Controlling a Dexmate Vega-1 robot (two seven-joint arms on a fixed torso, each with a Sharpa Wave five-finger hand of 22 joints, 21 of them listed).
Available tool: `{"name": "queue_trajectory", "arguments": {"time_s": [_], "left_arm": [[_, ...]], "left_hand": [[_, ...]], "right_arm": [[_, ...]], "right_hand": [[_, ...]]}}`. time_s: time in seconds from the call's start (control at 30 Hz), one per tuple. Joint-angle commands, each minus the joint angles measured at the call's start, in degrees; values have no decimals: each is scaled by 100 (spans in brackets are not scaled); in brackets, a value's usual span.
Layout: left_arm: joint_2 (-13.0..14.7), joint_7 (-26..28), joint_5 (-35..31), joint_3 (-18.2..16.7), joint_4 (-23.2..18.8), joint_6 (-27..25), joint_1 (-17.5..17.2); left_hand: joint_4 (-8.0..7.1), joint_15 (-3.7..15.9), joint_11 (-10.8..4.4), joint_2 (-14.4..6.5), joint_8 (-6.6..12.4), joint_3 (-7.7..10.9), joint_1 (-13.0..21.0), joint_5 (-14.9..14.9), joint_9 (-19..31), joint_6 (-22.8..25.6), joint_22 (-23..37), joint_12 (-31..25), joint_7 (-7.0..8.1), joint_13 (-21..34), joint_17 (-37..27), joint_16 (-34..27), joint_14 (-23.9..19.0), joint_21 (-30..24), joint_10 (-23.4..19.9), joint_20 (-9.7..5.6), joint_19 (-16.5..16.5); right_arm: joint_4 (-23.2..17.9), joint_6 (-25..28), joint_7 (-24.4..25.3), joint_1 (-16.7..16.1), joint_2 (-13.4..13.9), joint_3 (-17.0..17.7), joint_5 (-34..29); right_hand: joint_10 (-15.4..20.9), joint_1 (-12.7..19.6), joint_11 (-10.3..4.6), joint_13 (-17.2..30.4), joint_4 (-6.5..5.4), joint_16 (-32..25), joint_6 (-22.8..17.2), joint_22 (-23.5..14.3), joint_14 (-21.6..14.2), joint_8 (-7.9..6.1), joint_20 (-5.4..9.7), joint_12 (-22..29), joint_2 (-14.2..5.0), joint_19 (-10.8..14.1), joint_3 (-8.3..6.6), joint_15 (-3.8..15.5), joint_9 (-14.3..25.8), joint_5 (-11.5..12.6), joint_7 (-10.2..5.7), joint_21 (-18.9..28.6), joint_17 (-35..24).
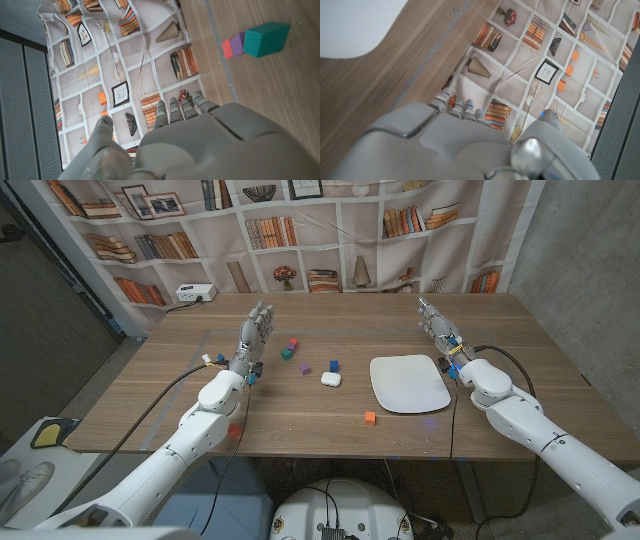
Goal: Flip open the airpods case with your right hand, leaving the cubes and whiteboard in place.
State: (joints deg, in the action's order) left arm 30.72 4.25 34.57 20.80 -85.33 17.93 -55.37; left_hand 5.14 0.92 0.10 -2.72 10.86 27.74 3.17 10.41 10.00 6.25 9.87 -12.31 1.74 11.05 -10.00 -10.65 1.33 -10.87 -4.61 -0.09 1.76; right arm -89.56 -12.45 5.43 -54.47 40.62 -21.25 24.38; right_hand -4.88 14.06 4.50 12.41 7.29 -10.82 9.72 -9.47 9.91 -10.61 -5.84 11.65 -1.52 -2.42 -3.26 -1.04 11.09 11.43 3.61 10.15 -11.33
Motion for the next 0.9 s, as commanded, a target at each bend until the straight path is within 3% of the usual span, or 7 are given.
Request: {"name": "queue_trajectory", "arguments": {"time_s": [0.03,0.2,0.5,0.6,0.9], "left_arm": [[200,223,-30,-78,-386,-256,-256],[173,208,2,-105,-431,-149,-324],[156,244,-9,-113,-428,-131,-364],[146,179,28,-109,-387,-108,-351],[126,186,-13,-100,-346,-72,-319]], "left_hand": [[8,5,15,13,-16,8,22,18,18,-17,19,-15,13,9,-17,-2,-24,-45,-27,-9,49],[9,1,19,22,-19,2,18,16,18,-23,19,-12,10,10,-18,1,-19,-44,-21,-14,49],[12,-5,17,31,-23,-6,12,16,19,-31,19,-4,-5,10,-19,8,-4,-41,-5,-12,46],[12,-6,20,32,-23,-7,11,16,19,-30,19,-3,-8,10,-19,7,-6,-41,-3,-13,46],[12,-22,35,35,-36,-15,5,18,19,-70,19,8,-12,11,-20,11,6,-33,23,32,34]], "right_arm": [[-209,118,39,-29,224,-63,-376],[-235,125,-5,-16,304,-108,-523],[-646,402,110,-111,606,-132,-962],[-846,544,292,-159,721,-140,-1278],[-1068,627,327,-251,810,-95,-1433]], "right_hand": [[-61,101,3,9,42,-17,203,-29,329,-31,-23,-6,-16,-51,-18,-43,8,-3,6,23,-22],[-60,139,4,12,57,-13,227,-29,354,-31,-16,0,-26,-71,-34,-42,8,-7,-1,21,-23],[-172,266,14,22,102,7,386,-29,489,-11,-36,-16,-55,-223,-87,-68,11,-21,8,-3,-25],[-127,282,15,24,107,4,384,-29,499,-19,-44,7,-57,-236,-93,-70,11,-25,9,-2,-25],[53,381,-35,36,135,-23,354,-27,500,-57,-109,92,-73,-246,-132,-50,13,-38,-10,19,-25]]}}
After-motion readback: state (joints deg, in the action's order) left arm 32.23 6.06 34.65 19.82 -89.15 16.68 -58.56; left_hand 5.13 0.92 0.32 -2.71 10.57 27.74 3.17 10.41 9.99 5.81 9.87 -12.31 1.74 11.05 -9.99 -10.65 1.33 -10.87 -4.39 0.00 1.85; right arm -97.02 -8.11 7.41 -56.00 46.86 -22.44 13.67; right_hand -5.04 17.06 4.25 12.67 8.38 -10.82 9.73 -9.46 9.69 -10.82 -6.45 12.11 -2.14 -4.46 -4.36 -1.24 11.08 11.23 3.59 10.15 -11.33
